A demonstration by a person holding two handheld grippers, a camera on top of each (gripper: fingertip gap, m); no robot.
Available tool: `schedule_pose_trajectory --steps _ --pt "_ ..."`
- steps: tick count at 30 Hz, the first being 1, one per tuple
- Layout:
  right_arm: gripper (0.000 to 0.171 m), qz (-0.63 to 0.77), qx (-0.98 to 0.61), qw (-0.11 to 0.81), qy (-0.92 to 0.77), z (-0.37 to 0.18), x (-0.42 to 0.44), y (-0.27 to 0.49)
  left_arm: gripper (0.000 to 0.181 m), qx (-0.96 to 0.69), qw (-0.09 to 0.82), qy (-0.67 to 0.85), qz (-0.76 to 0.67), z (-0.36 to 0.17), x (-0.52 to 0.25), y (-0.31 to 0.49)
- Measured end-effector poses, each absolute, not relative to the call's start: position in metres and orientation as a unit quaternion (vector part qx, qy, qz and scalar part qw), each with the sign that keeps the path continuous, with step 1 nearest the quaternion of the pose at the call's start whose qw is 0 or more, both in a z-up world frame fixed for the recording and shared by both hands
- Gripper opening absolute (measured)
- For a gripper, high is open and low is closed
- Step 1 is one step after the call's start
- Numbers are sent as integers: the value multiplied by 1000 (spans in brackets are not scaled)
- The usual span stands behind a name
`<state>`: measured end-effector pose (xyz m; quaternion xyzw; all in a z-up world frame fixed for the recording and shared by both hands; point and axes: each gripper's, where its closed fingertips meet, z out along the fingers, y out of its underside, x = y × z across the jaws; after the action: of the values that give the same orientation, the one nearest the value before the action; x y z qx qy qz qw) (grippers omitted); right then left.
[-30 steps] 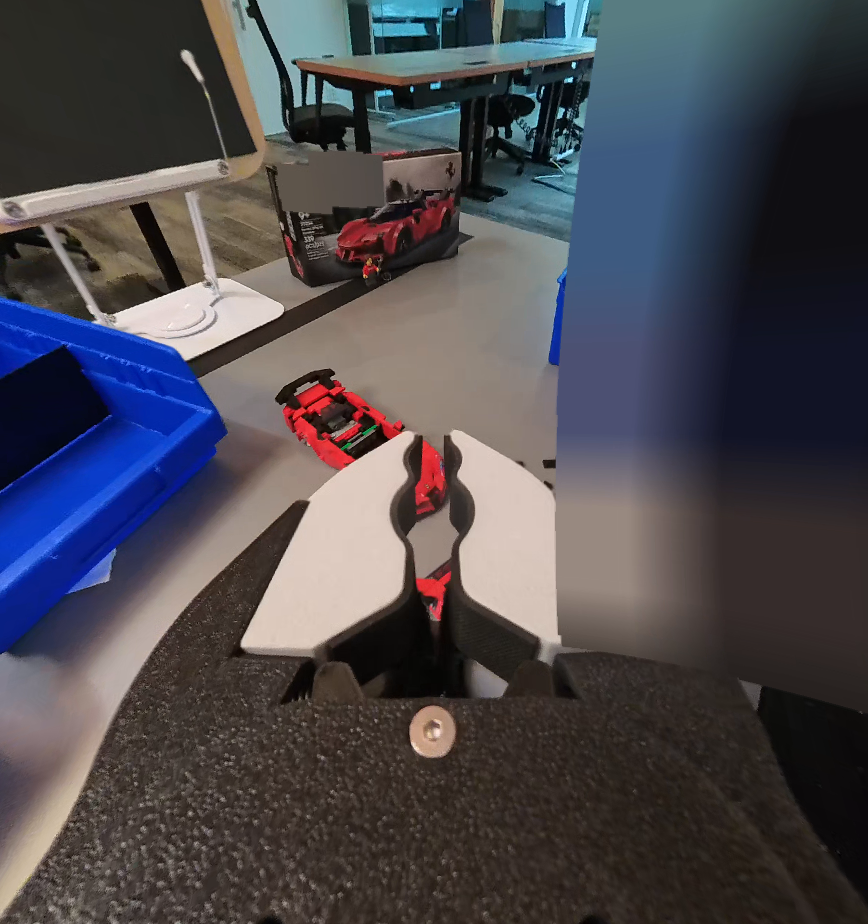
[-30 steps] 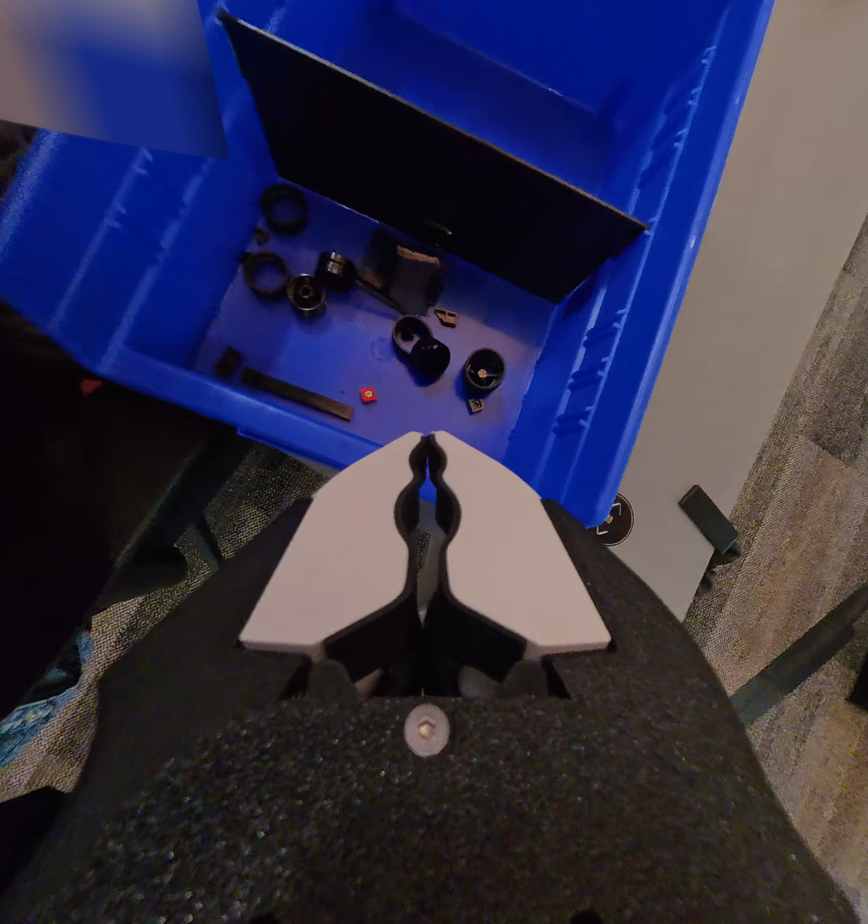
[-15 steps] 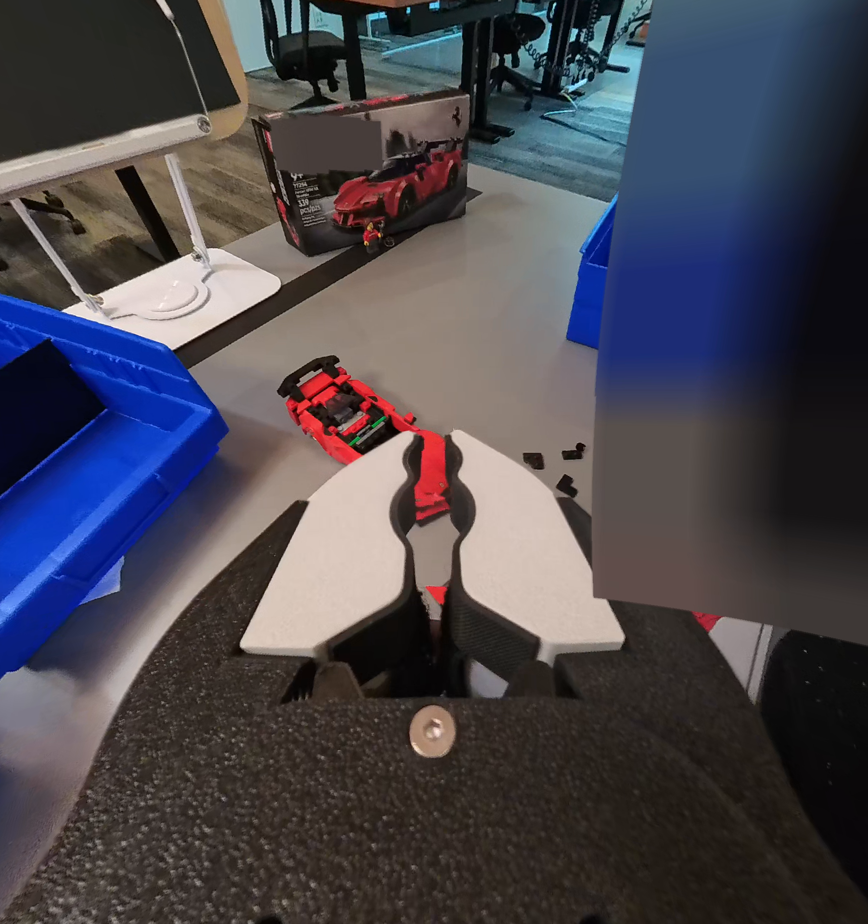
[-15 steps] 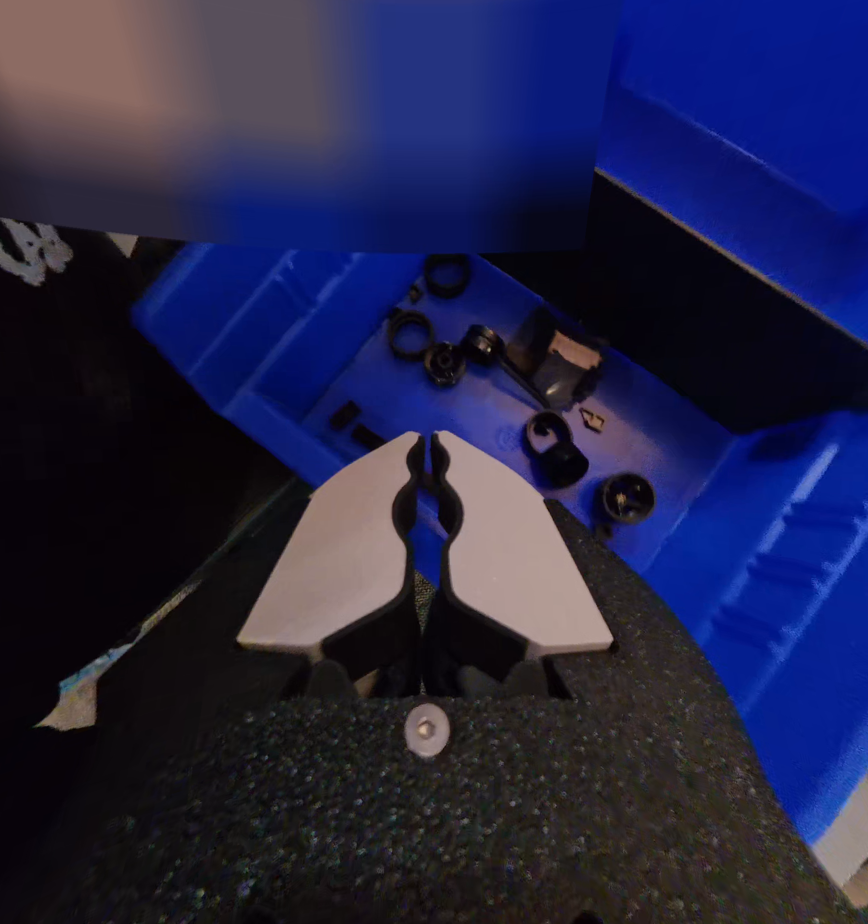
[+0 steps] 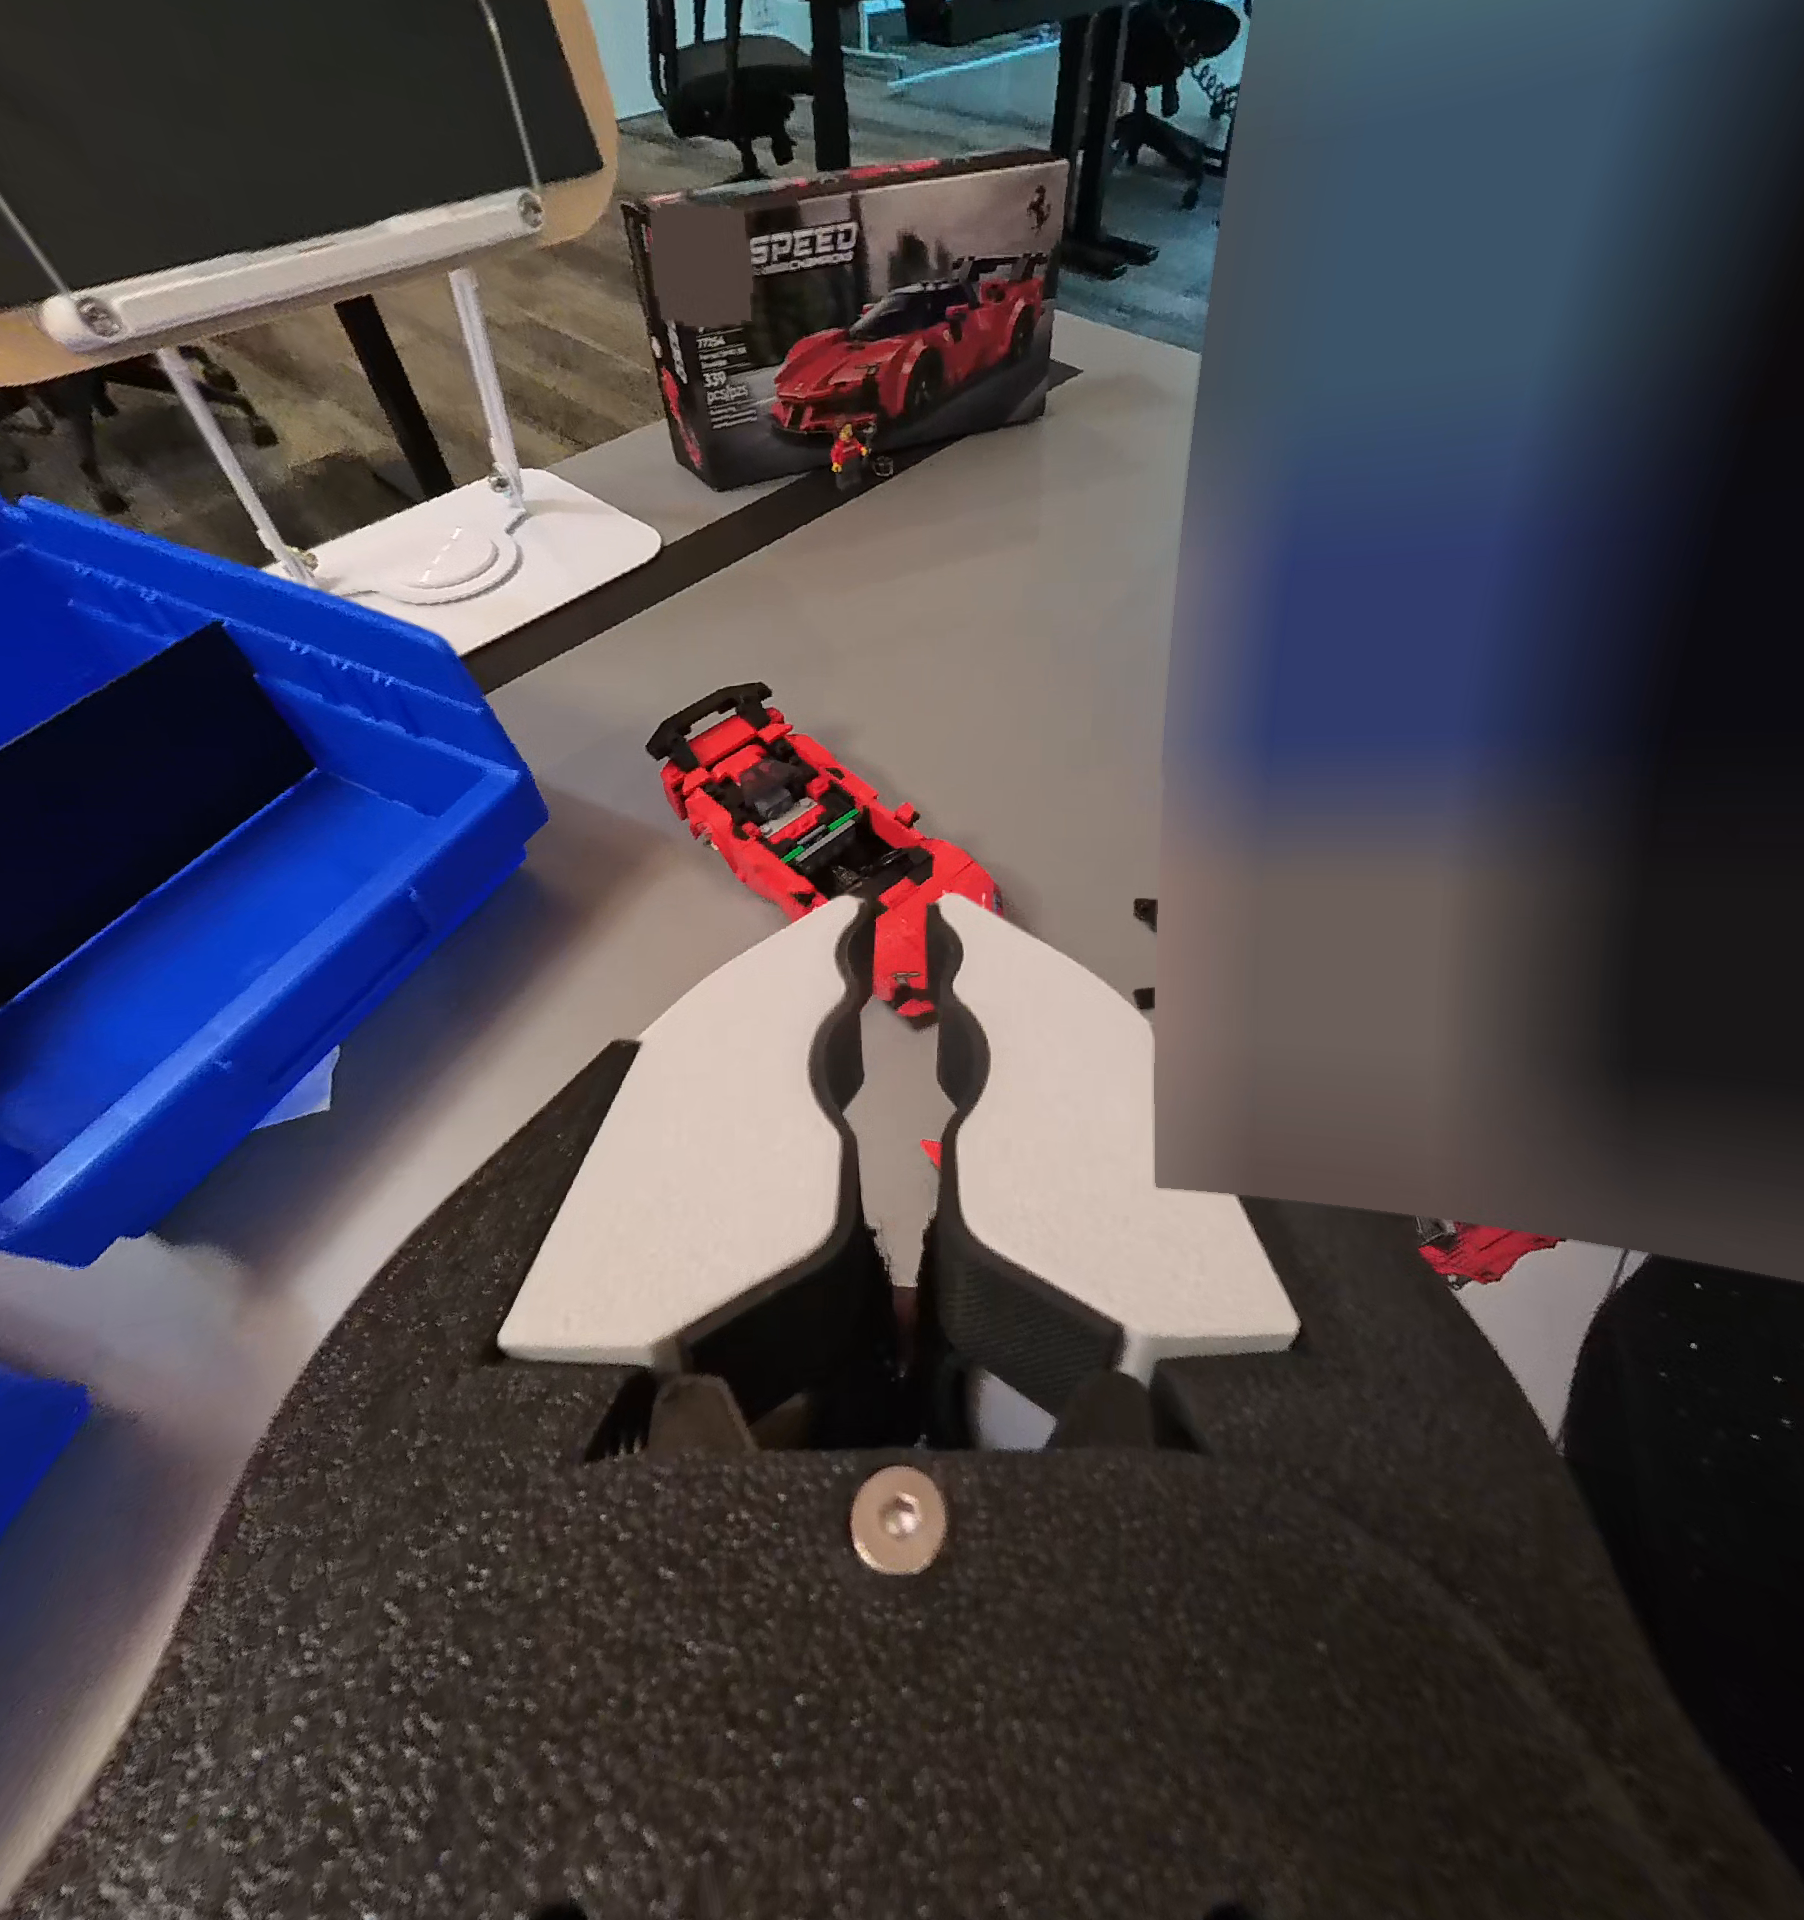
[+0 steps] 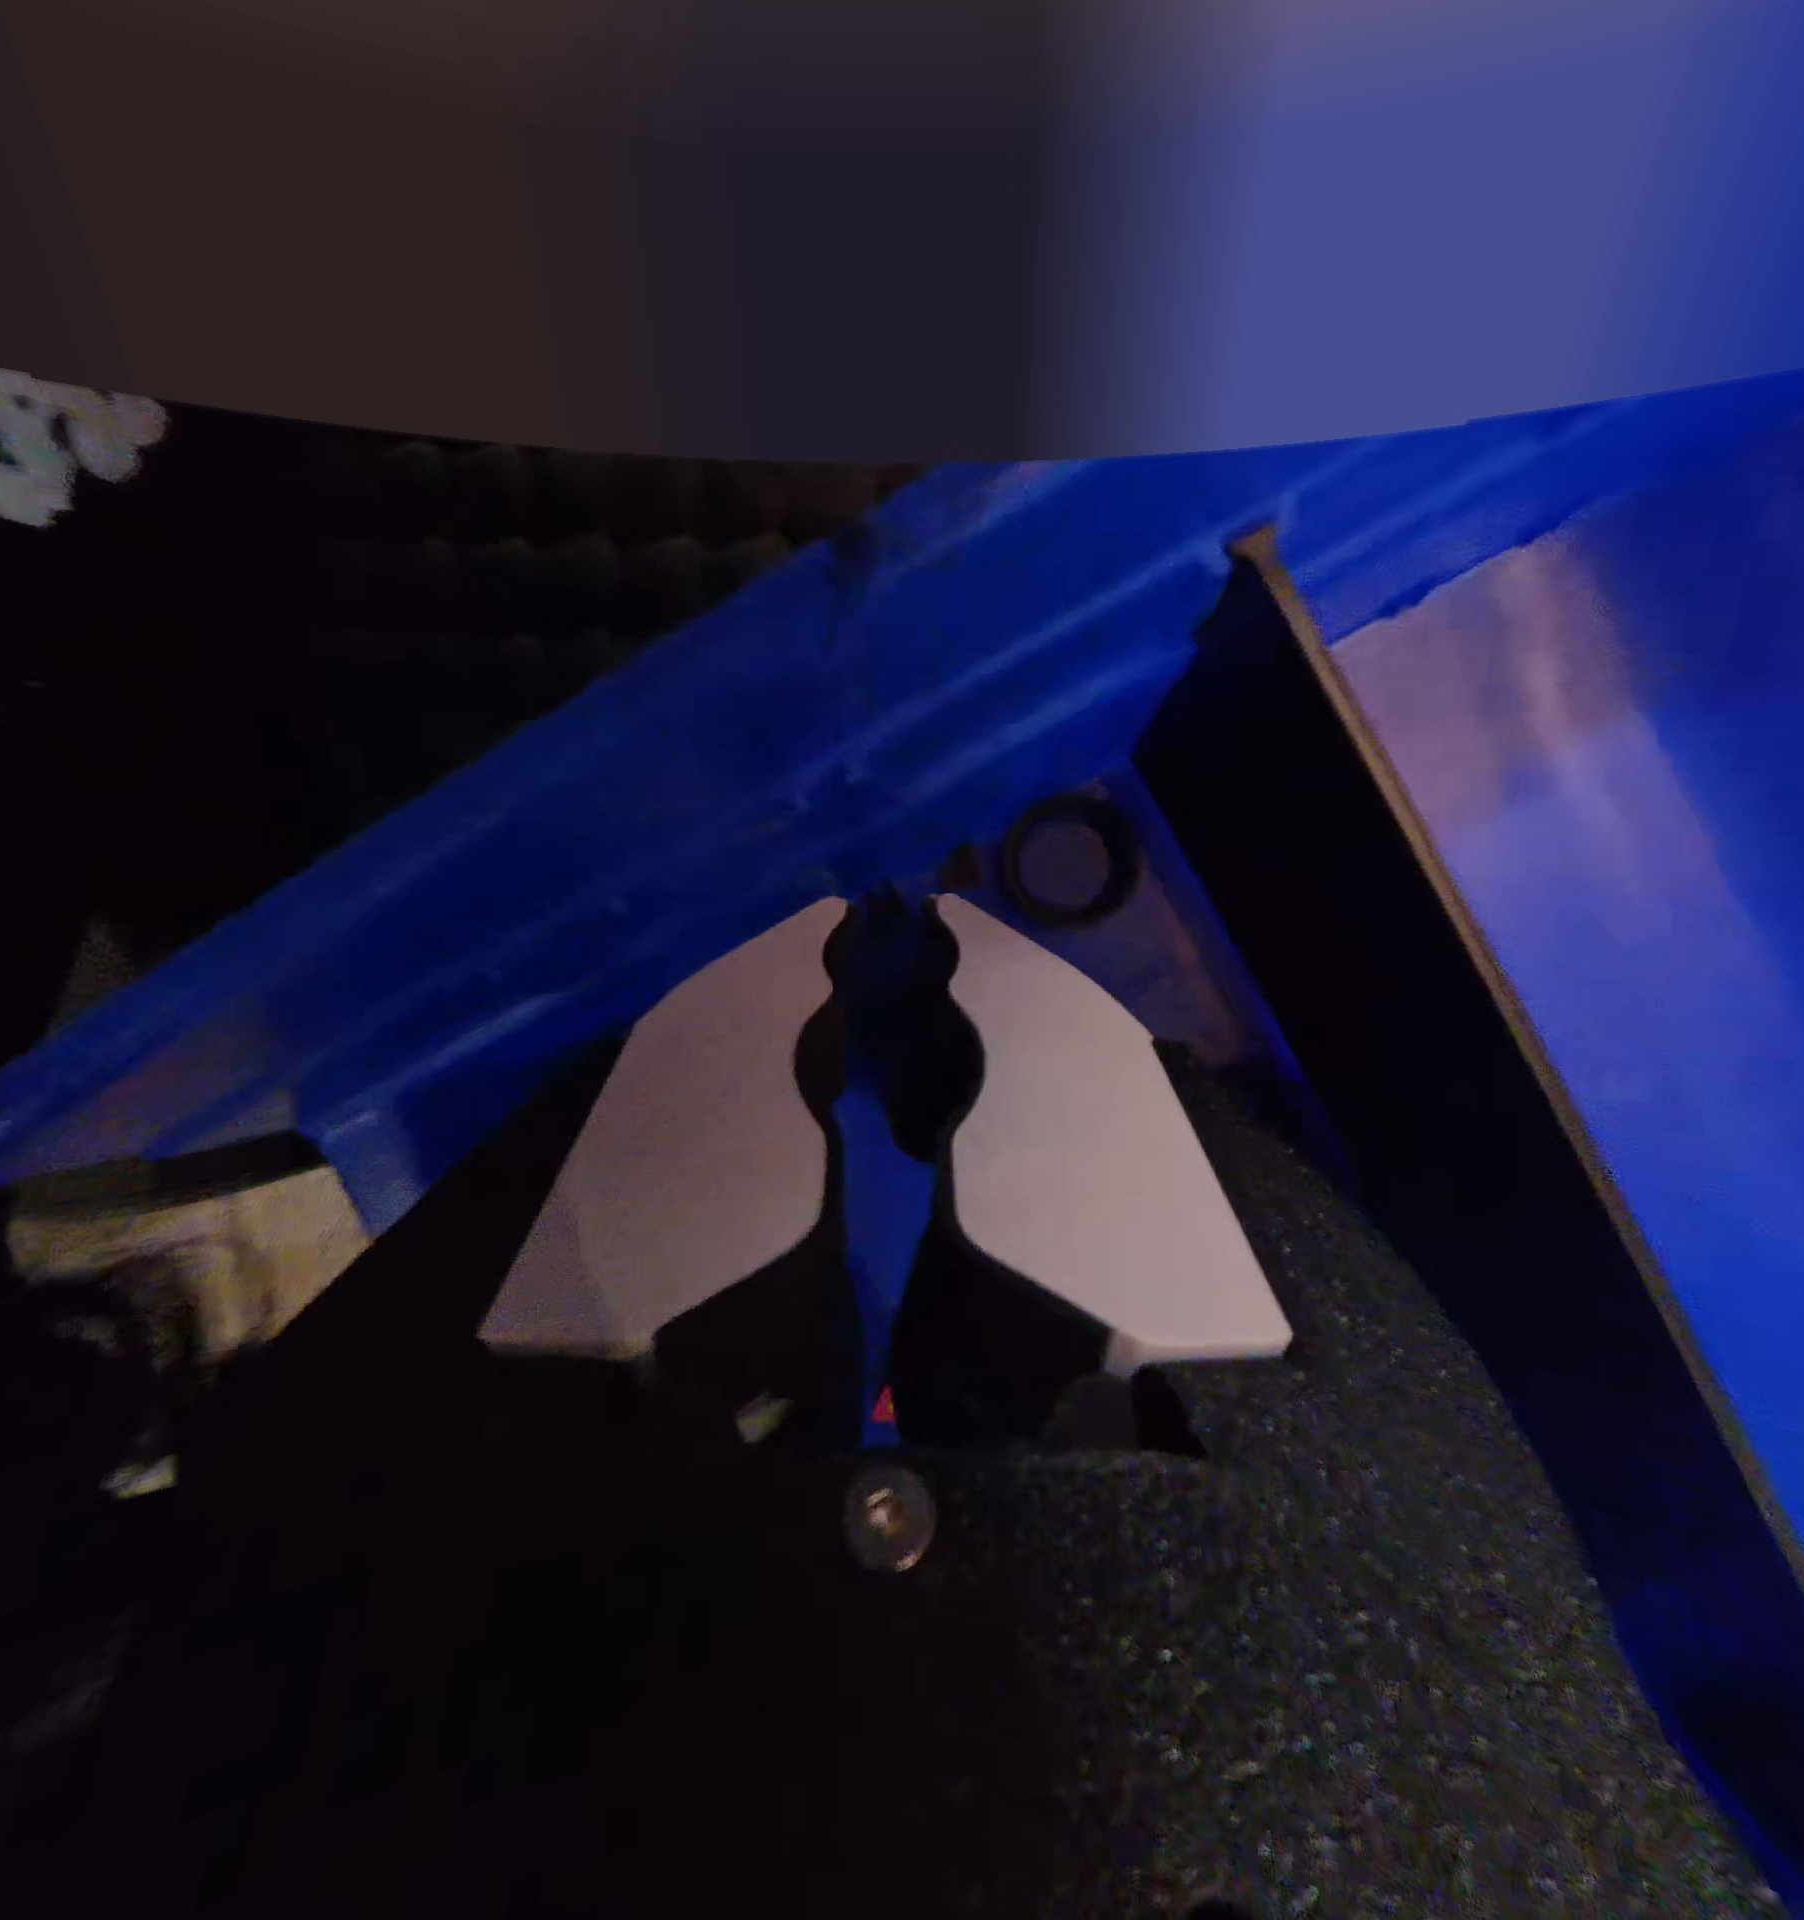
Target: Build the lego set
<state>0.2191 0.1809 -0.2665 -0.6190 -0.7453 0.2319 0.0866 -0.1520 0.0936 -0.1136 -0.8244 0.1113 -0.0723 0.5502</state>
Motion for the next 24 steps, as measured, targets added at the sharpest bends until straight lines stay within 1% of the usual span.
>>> schedule_pose_trajectory --steps 3,4,5,7,9,15,17,22,24 --pt "8 227 -627 51 -743 -273 223 179 9 -824 553 99 -75 -117 -157 90" --pt "1 221 -632 31 -742 -272 231 179 9 -825 552 97 -76 -119 -159 89" --pt "1 204 -639 16 -741 -272 241 182 9 -826 551 96 -77 -121 -160 89" --pt "0 210 -644 44 -734 -265 239 191 9 -826 550 96 -78 -123 -162 88" --pt "7 263 -627 67 -730 -255 222 185 9 -826 550 95 -79 -125 -165 88" --pt "7 212 -591 81 -774 -272 221 185 9 -824 552 91 -86 -129 -168 86" --pt "7 216 -585 89 -776 -272 218 185 9 -824 553 88 -89 -130 -169 85" --pt "14 216 -576 125 -779 -270 211 191 9 -824 552 84 -97 -132 -168 86" --pt "12 217 -565 137 -784 -272 208 191 9 -825 550 86 -100 -133 -166 88"
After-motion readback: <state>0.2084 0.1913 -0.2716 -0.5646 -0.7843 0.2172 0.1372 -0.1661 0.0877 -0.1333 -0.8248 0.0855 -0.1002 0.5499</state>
